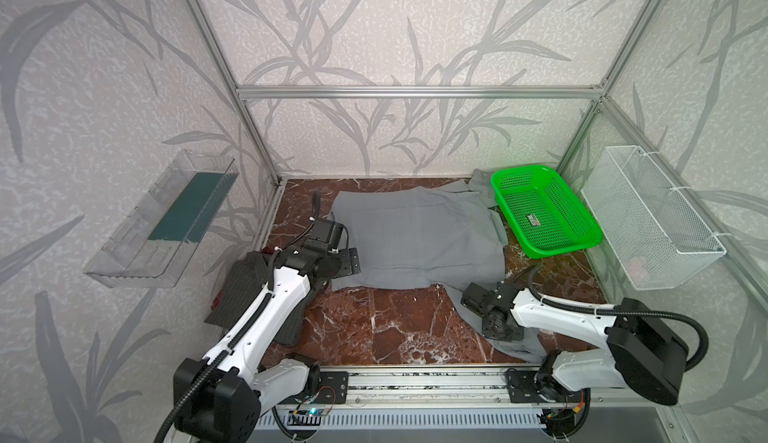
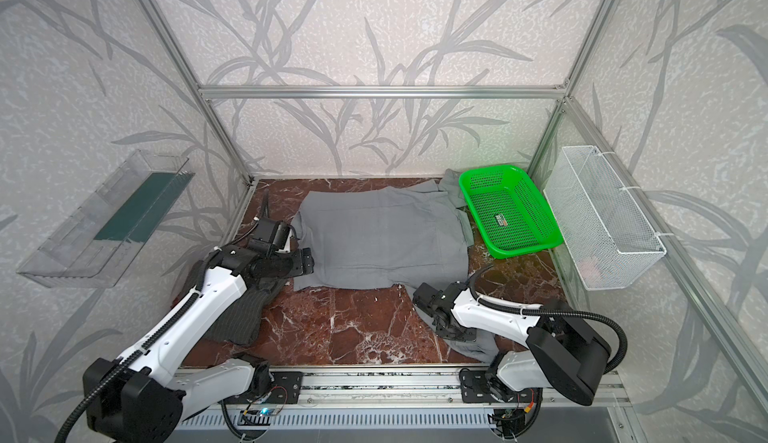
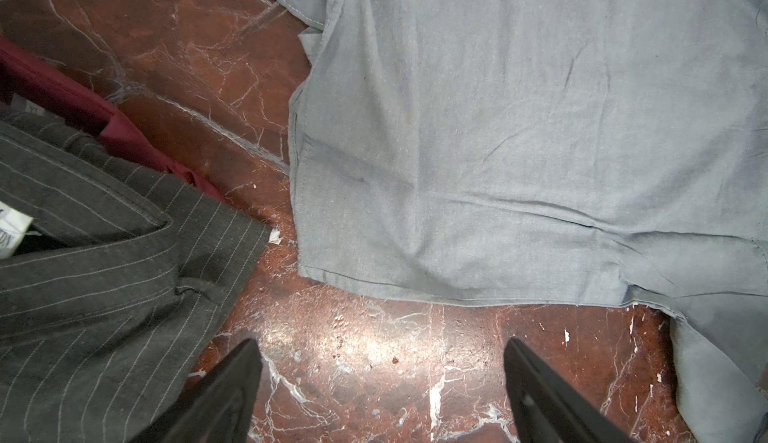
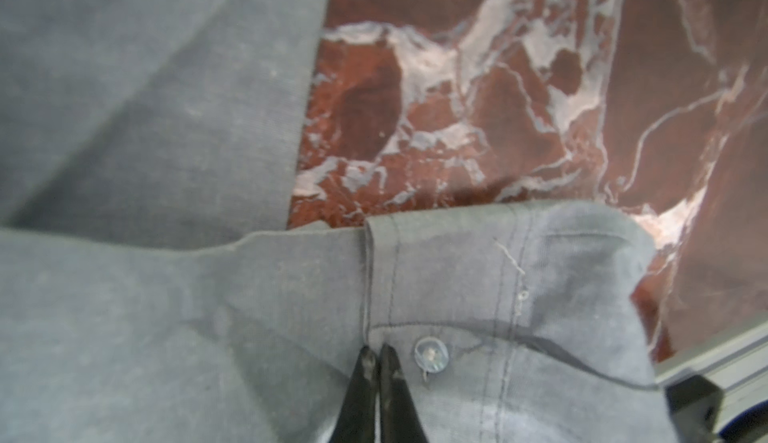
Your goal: Fold and stack the long sleeve shirts
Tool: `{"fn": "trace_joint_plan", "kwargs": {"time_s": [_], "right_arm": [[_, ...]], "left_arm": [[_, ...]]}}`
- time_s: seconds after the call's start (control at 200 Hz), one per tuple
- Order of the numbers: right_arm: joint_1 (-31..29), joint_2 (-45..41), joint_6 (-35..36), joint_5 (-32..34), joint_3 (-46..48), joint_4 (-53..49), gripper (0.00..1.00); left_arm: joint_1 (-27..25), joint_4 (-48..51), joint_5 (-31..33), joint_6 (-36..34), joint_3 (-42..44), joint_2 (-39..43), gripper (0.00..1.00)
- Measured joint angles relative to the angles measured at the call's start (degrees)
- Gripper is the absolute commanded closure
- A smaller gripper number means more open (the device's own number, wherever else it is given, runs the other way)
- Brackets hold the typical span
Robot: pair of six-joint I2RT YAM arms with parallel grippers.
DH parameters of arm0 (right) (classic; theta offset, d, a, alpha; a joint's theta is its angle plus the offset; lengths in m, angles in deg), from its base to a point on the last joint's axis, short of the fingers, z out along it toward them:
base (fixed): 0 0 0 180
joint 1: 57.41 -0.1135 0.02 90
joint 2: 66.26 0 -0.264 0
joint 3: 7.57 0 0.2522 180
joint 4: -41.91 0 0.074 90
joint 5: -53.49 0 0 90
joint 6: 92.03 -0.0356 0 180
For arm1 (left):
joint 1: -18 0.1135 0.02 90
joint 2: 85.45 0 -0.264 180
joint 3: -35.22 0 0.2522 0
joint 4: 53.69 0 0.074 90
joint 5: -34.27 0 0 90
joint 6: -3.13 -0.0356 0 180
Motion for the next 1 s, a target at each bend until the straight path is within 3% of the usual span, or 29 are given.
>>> {"fn": "trace_joint_plan", "kwargs": {"time_s": [0.5, 0.56, 0.605, 0.705, 0.855, 1.005], "right_arm": [[0.00, -9.25, -0.70, 2.40, -2.49, -8.26, 1.00], [0.00, -10.75, -0.28, 2.23, -2.71, -8.33, 0.84], [0.00, -11.30, -0.02, 1.86, -2.71, -8.41, 0.65], [0.00, -11.28, 0.42, 0.52, -2.62, -8.28, 0.49], [0.00, -9.46, 1.11, -1.11, -2.56, -8.13, 0.39], [0.00, -7.52, 1.70, -2.51, -1.55, -7.02, 0.40]], "left_arm": [[0.00, 0.00, 0.00, 0.00, 0.00, 0.00, 0.09], [0.00, 0.02, -0.02, 0.00, 0.00, 0.00, 0.09], [0.00, 0.02, -0.02, 0.00, 0.00, 0.02, 0.09], [0.00, 0.00, -0.02, 0.00, 0.00, 0.20, 0.09], [0.00, 0.00, -0.04, 0.00, 0.00, 0.72, 0.09], [0.00, 0.00, -0.02, 0.00, 0.22, 1.01, 0.09]]}}
